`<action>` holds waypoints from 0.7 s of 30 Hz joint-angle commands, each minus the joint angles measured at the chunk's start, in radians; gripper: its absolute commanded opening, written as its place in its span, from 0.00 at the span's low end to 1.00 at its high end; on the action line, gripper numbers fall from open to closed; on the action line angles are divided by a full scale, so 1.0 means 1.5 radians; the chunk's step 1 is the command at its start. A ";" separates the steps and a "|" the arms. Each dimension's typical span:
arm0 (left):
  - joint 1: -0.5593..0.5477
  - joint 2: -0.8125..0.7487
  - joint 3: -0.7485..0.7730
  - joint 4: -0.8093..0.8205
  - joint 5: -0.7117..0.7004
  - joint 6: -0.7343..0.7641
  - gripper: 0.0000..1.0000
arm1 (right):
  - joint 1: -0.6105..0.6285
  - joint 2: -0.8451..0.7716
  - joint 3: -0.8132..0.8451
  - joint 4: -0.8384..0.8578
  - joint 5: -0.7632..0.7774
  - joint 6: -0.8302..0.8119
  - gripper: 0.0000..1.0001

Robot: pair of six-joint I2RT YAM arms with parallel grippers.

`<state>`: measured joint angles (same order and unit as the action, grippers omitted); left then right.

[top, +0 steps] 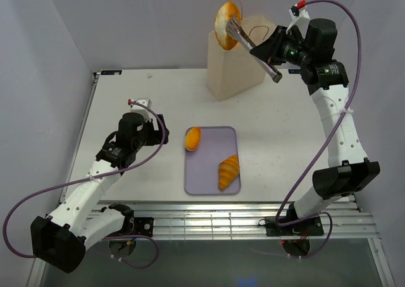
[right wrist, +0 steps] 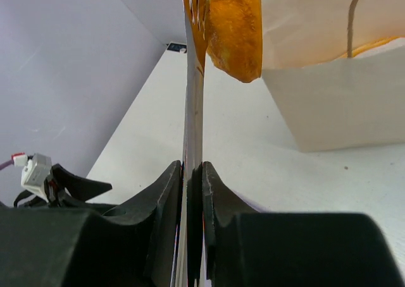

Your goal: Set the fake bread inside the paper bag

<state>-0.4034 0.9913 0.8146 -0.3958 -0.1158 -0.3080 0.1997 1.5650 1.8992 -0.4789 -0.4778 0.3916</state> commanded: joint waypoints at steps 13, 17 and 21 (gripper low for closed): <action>-0.003 0.011 0.020 0.006 0.017 -0.002 0.95 | -0.100 0.136 0.143 0.199 -0.049 0.098 0.08; -0.003 0.013 0.020 0.008 0.020 -0.002 0.95 | -0.114 0.166 0.143 0.213 -0.056 0.102 0.08; -0.003 0.015 0.020 0.007 0.021 0.000 0.95 | -0.120 0.200 0.142 0.221 -0.064 0.102 0.08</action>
<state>-0.4034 1.0119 0.8146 -0.3912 -0.0967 -0.3080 0.0223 1.8511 2.0663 -0.2573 -0.5392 0.5362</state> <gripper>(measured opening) 0.951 0.218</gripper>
